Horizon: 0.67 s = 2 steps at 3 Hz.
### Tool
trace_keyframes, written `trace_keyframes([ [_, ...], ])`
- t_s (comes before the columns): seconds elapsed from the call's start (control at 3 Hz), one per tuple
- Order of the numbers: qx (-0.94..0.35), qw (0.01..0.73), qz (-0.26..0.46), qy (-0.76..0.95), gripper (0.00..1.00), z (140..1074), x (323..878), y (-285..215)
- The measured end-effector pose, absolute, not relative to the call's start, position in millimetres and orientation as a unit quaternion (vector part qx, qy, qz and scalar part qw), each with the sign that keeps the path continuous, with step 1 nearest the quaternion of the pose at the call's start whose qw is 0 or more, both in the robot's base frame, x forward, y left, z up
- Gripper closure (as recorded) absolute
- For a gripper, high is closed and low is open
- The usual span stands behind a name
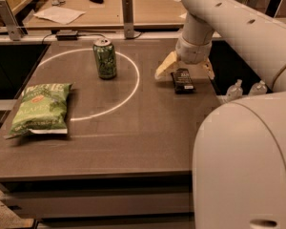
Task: Move rxbar chocolate near green can
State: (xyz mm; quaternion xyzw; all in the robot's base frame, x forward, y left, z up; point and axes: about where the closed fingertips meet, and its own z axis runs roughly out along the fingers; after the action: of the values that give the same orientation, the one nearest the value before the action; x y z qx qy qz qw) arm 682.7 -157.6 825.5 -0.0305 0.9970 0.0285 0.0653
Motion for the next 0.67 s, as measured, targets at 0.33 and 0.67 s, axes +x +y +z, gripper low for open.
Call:
trace_keyframes([
  [0.33, -0.039, 0.063, 0.026, 0.997, 0.00, 822.2, 681.4, -153.7],
  [0.67, -0.042, 0.062, 0.026, 0.997, 0.00, 821.9, 681.3, -151.7],
])
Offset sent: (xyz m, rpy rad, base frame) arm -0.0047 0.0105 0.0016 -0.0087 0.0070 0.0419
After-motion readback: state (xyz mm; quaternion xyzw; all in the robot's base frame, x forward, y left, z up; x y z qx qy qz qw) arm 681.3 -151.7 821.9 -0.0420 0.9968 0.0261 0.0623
